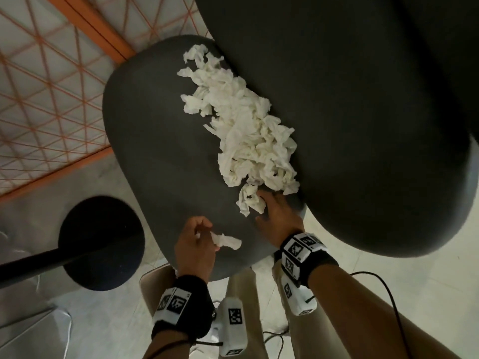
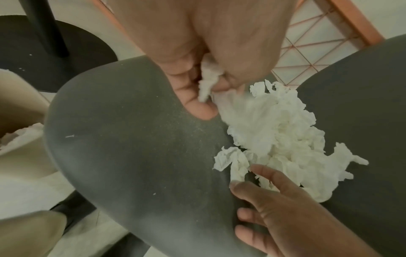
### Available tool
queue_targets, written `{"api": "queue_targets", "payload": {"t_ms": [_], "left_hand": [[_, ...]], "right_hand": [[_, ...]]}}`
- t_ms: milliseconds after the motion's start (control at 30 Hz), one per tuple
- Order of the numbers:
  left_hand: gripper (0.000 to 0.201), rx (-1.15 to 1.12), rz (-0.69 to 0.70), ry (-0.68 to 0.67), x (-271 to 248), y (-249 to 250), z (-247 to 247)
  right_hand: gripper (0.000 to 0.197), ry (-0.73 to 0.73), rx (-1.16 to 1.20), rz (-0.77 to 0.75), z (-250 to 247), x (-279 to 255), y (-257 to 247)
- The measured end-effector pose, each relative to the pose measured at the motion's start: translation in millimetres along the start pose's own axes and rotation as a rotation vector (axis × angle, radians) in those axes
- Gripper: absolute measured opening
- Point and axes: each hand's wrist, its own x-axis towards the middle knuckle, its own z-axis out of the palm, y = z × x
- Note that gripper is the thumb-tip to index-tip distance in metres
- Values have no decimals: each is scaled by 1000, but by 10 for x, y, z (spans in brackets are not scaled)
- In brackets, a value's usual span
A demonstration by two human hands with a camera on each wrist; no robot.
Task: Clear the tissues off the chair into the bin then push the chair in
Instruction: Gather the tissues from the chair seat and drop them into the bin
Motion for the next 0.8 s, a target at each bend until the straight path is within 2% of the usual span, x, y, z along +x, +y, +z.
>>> {"api": "queue_targets", "payload": {"t_ms": [100, 167, 300, 400, 500, 667, 767, 800], "left_hand": [[17, 34, -8, -22, 95, 68, 1], [19, 89, 10, -48, 166, 120, -9], [40, 297, 80, -148, 320, 194, 32], [30, 439, 135, -213, 444, 194, 166], [17, 479, 95, -310, 576, 191, 351], [45, 595, 57, -347, 719, 237, 645], [22, 629, 103, -376, 776, 241, 702], [24, 634, 111, -389, 793, 234, 694]], "right_hand": [[50, 11, -143, 42, 73, 100, -60], [40, 43, -148, 68, 117, 141, -94], [19, 102, -30, 107, 110, 112, -98], [8, 129, 122, 140, 136, -2, -35], [10, 232, 262, 177, 167, -82, 29], [13, 445, 595, 254, 64, -165, 31], [26, 469, 858, 413, 8, -117, 7], [26, 435, 954, 455, -18, -72, -15]]}}
